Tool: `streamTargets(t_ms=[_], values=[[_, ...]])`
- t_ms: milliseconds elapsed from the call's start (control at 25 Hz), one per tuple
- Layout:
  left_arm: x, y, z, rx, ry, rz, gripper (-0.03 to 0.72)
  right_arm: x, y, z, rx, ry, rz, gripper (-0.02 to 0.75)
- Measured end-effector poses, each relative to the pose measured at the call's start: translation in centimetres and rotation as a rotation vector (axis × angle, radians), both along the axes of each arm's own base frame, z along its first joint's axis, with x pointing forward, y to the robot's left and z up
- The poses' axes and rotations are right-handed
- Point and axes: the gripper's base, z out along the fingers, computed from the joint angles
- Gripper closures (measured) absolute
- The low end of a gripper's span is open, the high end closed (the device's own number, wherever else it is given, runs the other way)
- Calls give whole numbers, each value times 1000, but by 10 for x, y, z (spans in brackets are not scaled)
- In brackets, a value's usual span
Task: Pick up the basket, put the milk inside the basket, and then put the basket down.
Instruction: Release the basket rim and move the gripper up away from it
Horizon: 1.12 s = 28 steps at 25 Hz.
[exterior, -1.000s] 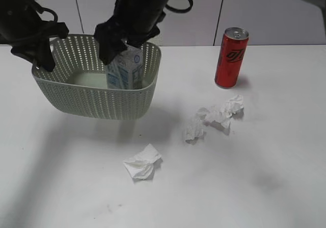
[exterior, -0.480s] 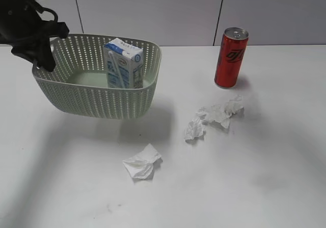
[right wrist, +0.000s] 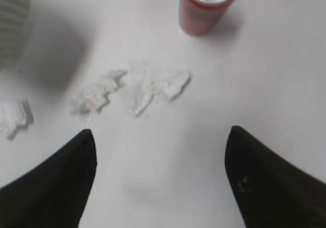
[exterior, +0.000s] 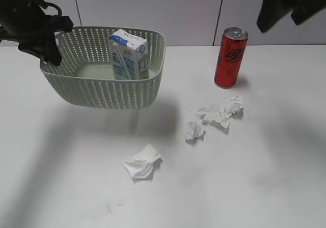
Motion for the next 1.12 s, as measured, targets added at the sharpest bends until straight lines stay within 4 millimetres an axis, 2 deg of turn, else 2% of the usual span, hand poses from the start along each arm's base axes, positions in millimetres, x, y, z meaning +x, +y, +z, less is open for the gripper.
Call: streamTargets(t_ms=[120,240,520,720,1000,1120], values=[[2,-2,-1,-30,-6,14,703,-21,-7,-22,-34,88,-6,146],[7,-6,-12,-61,25,27,703,-43,-14,-47,-53,168,-23,146],[19,-11,-40,-87,53,59,703,-84,-26,-81,-65,236,-45,146],[26,-21,-55,-86,31,64,703,-98,-29,-87,-57,246,-50,146],[29,-37,-85,-85,73,52,703,-101,-30,-82,-46,219,-52,146],[30,-38,-88,-101,80,64,703,-100,-30,-82,-44,213,-53,147]])
